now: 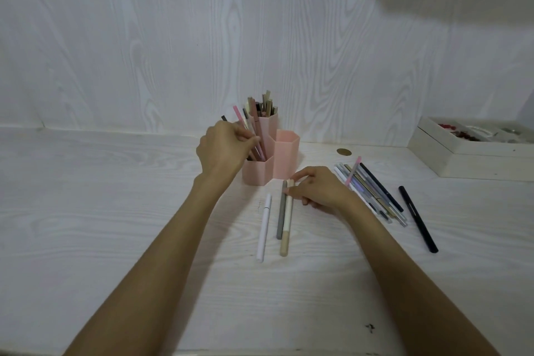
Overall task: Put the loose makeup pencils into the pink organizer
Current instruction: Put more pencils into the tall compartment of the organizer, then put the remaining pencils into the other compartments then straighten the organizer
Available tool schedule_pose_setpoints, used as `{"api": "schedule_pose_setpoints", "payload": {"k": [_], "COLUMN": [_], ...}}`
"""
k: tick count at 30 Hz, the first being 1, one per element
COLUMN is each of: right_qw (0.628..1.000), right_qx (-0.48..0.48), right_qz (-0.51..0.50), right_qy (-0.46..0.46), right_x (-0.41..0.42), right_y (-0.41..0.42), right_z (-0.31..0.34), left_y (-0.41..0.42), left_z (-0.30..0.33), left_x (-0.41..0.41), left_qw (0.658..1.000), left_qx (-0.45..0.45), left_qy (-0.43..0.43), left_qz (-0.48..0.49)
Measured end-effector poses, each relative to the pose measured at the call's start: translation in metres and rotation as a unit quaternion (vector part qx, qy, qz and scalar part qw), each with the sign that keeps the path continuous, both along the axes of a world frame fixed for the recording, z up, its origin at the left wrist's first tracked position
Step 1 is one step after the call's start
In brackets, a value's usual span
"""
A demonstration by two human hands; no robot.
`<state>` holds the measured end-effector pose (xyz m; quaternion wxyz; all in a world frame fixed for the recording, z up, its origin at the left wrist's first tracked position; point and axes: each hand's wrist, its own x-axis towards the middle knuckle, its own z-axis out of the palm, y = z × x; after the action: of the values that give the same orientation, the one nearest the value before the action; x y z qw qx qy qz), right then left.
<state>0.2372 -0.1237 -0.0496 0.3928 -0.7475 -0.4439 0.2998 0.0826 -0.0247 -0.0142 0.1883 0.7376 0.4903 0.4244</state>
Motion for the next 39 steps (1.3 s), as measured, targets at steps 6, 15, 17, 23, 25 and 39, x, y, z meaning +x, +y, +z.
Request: {"api": "schedule_pose_setpoints", "payload": {"k": [6,15,17,23,25,39], "right_qw": [0.994,0.98,0.98,0.923,0.89,0.875], "right_qx": [0.028,0.048,0.058,0.257,0.363,0.34], "right_qz": [-0.023,-0.024,-0.03,-0.123,-0.179,0.008], "right_qy": [0.104,0.191,0.188,0.259,0.207,-0.343], "right_x": [0.001,0.01,0.013,0.015,0.011,-0.043], "right_y": [0.0,-0.007,-0.012,-0.019,-0.017,0.045], "right_z": [0.0,0.011,0.015,0.038,0.046,0.076], "left_y": [0.0,-0.009,-0.011,-0.017,-0.015,-0.004], "left_z": [0.005,-0.009,-0.018,-0.039,-0.04,-0.038], "left_x": [0.005,-0.019,-0.024,-0.024,-0.025,-0.033], "left_qw": [0.994,0.979,0.96,0.924,0.927,0.949], "left_qx": [0.07,0.002,-0.059,-0.135,-0.132,-0.126], "left_qy": [0.082,0.137,0.18,0.283,0.274,0.239], "left_qz": [0.029,-0.148,-0.205,-0.219,-0.221,-0.164]}}
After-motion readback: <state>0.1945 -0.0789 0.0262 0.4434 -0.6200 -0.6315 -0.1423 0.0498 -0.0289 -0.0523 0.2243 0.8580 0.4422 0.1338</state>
